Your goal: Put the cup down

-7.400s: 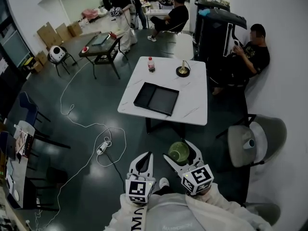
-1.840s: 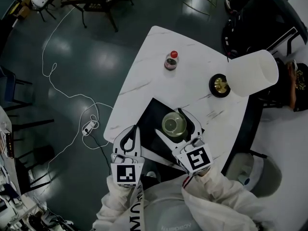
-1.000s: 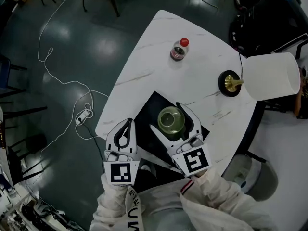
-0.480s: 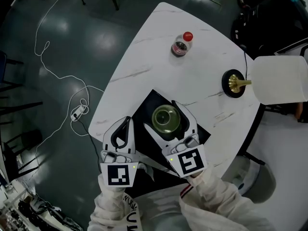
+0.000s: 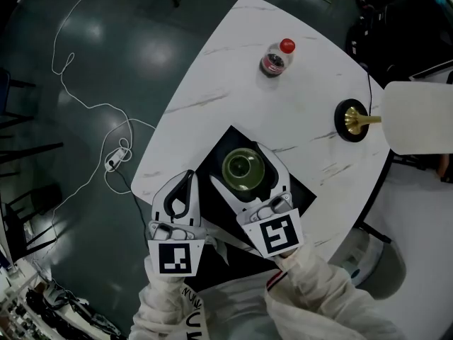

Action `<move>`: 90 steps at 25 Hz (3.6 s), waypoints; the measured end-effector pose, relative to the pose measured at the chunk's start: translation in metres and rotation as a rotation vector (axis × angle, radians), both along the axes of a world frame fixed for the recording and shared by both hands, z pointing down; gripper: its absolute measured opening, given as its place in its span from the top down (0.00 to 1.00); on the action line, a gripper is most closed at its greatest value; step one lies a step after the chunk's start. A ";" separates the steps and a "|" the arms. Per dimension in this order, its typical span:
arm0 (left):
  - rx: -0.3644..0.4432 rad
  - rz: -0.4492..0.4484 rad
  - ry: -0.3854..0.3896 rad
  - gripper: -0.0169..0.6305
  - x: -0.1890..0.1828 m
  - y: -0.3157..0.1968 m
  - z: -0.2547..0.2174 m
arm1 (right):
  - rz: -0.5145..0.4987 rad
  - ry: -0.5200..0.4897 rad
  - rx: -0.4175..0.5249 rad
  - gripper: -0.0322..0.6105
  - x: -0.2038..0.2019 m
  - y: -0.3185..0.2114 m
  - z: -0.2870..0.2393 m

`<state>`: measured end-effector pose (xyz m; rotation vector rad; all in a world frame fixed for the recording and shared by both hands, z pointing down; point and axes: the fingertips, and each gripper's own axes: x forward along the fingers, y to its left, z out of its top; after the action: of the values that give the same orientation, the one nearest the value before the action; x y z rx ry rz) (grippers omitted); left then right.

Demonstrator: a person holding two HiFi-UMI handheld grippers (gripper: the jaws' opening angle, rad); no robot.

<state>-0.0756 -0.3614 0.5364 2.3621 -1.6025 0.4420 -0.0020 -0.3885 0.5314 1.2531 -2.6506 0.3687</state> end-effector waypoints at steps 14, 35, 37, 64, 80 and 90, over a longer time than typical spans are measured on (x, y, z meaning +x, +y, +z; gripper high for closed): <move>-0.036 -0.037 0.021 0.96 -0.010 -0.006 0.019 | -0.027 0.026 -0.008 0.32 -0.014 -0.004 0.019; -0.068 -0.046 0.029 0.96 -0.014 -0.007 0.029 | -0.015 0.015 -0.010 0.32 -0.018 -0.014 0.024; -0.074 -0.047 0.042 0.96 -0.014 -0.007 0.030 | -0.017 0.019 -0.015 0.32 -0.016 -0.013 0.025; -0.087 -0.074 0.053 0.96 -0.020 -0.009 0.037 | -0.078 0.049 -0.056 0.32 -0.016 -0.010 0.030; -0.102 -0.076 0.053 0.96 -0.020 0.004 0.041 | -0.083 0.047 -0.057 0.32 -0.017 -0.009 0.026; -0.102 -0.069 0.046 0.96 -0.023 0.014 0.038 | -0.080 0.031 -0.057 0.29 -0.018 -0.007 0.023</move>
<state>-0.0989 -0.3477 0.5739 2.2193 -1.5956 0.4407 -0.0205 -0.3950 0.5543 1.1229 -2.6352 0.4051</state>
